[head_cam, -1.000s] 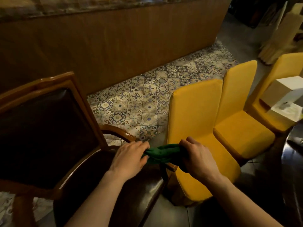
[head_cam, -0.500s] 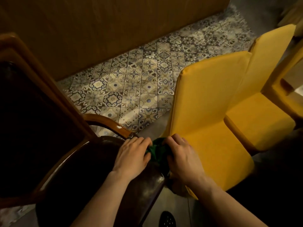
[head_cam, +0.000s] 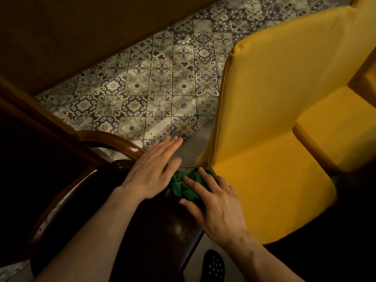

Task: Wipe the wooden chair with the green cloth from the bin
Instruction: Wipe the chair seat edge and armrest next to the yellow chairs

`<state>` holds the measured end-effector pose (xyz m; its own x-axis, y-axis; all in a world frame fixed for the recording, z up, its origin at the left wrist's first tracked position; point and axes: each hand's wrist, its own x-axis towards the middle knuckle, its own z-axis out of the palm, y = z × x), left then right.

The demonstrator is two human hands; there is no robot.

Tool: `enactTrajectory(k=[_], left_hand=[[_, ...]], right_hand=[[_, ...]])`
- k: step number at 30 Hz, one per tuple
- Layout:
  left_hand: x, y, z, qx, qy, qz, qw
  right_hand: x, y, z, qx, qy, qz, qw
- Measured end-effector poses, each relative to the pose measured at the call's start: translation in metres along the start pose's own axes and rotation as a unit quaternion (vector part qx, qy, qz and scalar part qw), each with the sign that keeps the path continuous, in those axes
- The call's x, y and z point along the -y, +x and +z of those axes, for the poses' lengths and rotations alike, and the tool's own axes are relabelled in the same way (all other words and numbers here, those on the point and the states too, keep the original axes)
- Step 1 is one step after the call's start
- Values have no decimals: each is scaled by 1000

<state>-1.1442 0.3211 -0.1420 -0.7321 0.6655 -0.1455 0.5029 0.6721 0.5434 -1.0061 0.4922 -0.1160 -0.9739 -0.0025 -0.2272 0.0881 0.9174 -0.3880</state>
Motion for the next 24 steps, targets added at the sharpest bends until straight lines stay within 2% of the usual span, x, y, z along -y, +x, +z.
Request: enactTrajectory(k=[3,6,24], left_hand=[[2,1,15,58,122,6,991],[4,3,22,58,176,11,983],[3,3,28,49,209,-2,977]], right_hand=[[-5,3,4,16,-31,-29,999],[-10,6,6,31,-60,-43,997],[-35,-27,-8,38,-113,-39,992]])
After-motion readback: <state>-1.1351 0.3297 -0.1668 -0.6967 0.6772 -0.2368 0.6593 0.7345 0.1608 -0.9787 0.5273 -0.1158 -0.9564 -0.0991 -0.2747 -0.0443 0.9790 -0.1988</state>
